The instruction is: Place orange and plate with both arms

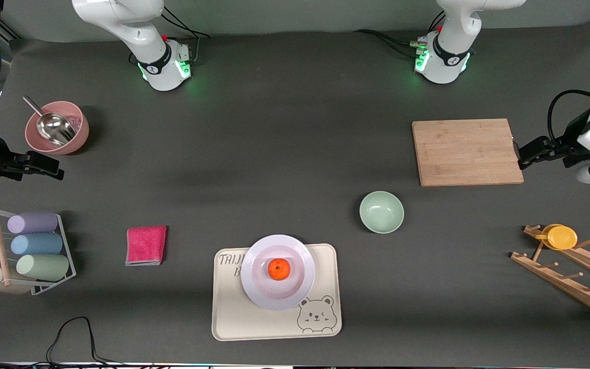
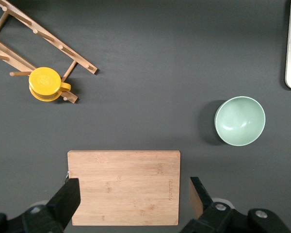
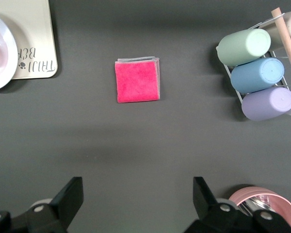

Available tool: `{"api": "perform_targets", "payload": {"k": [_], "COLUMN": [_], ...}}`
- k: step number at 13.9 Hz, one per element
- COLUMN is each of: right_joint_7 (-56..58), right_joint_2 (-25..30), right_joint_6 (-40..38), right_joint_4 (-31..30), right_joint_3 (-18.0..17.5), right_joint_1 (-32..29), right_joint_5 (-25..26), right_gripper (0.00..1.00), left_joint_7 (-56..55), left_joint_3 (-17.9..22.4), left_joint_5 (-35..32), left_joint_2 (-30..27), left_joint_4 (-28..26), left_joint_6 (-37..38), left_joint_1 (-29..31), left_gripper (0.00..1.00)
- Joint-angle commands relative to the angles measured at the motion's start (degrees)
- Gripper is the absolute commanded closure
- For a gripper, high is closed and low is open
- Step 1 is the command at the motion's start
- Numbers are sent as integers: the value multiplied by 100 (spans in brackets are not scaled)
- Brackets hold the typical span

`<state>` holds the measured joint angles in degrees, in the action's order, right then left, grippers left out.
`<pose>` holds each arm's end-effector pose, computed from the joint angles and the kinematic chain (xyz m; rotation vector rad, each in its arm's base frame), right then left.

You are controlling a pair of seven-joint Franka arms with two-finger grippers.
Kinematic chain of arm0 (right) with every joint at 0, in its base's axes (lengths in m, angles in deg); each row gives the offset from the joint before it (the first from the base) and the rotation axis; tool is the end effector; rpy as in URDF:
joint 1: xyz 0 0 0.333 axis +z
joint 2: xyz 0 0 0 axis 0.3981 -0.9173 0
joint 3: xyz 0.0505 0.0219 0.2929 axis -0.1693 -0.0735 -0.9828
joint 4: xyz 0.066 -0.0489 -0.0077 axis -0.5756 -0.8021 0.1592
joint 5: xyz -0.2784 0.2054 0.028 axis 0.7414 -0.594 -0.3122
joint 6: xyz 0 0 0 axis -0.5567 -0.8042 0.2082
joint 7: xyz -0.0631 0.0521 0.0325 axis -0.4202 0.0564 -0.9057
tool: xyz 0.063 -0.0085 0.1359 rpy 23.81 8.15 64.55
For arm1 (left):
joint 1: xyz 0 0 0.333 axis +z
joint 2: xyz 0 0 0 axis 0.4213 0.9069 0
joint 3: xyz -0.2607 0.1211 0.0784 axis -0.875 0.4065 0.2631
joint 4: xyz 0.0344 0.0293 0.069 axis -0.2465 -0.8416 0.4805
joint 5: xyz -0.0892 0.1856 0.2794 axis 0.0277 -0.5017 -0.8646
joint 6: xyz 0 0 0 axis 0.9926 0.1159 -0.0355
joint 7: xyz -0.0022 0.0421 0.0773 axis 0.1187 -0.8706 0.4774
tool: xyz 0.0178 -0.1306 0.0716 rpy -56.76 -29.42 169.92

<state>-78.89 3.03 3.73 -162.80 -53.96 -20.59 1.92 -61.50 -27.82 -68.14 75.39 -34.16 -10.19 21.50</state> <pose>0.5416 -0.0200 0.5253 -3.1321 0.0412 0.0873 0.5213 -0.0145 0.5180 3.1270 0.0525 0.0245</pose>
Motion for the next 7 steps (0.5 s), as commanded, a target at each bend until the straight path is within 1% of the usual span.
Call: {"api": "perform_targets", "payload": {"k": [1,7], "right_joint_7": [18,27], "right_joint_2": [14,5], "right_joint_6": [-130,-130], "right_joint_4": [99,90], "right_joint_3": [72,63], "right_joint_1": [100,91], "right_joint_5": [144,144], "right_gripper": [0,0], "left_joint_7": [-17,-25], "left_joint_3": [15,15], "left_joint_5": [-72,-54], "left_joint_2": [-3,59], "left_joint_4": [11,11], "left_joint_6": [37,72], "left_joint_1": [-63,-36], "left_gripper": [0,0]}}
